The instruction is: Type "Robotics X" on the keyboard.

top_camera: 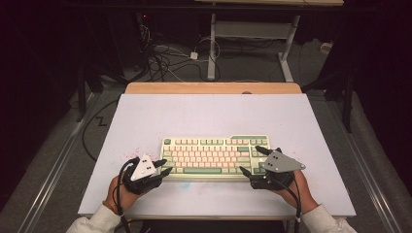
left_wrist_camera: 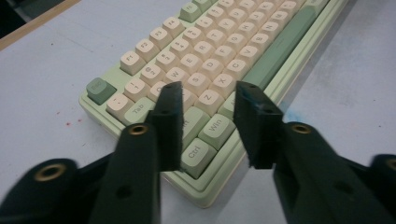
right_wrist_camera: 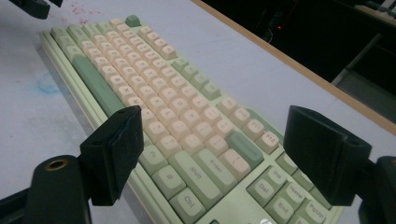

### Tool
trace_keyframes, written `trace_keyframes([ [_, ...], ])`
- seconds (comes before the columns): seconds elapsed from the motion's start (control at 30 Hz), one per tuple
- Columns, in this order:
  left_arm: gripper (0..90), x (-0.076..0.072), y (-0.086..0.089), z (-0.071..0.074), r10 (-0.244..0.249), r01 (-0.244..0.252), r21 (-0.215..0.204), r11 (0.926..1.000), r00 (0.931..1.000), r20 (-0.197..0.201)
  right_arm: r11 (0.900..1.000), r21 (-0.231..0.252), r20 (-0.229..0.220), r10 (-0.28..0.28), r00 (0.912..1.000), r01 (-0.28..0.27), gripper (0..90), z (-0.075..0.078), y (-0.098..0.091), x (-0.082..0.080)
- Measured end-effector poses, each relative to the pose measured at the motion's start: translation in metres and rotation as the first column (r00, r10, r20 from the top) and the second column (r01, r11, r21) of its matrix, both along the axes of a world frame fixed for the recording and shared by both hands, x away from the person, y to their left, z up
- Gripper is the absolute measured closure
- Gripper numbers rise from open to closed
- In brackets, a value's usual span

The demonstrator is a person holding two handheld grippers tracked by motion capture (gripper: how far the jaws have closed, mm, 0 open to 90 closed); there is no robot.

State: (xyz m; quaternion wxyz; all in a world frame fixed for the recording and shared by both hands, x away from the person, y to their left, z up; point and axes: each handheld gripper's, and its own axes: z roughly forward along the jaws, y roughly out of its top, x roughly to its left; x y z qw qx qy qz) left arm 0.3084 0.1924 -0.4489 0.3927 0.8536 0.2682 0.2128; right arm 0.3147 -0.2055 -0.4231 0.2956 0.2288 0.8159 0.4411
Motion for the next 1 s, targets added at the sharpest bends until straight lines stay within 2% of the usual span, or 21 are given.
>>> trace_keyframes([
  [0.07, 81.8, 0.003, -0.002, 0.001, -0.002, 0.002, -0.004, 1.0000, 0.9999, -0.014, 1.0000, -0.006, -0.002, -0.003, 1.0000, 0.003, 21.2, -0.001, -0.003, -0.001],
  [0.17, 87.5, 0.008, -0.005, 0.004, -0.012, 0.012, -0.015, 0.9998, 0.9994, -0.034, 0.9999, -0.011, -0.011, -0.011, 0.9999, 0.011, 21.3, -0.003, -0.006, -0.002],
  [0.3, 88.0, 0.014, -0.015, 0.007, -0.030, 0.030, 0.001, 0.9996, 0.9986, -0.044, 0.9998, -0.016, -0.019, -0.015, 0.9997, 0.015, 21.3, -0.005, -0.008, -0.003],
  [0.57, 88.0, 0.022, -0.032, 0.010, -0.075, 0.075, 0.007, 0.9972, 0.9955, -0.059, 0.9997, -0.018, -0.019, -0.014, 0.9997, 0.014, 21.3, -0.006, -0.008, -0.004],
  [1.0, 88.0, 0.028, -0.044, 0.009, -0.094, 0.096, 0.028, 0.9950, 0.9927, -0.075, 0.9997, -0.019, -0.017, -0.014, 0.9998, 0.014, 21.4, -0.006, -0.008, -0.004],
])
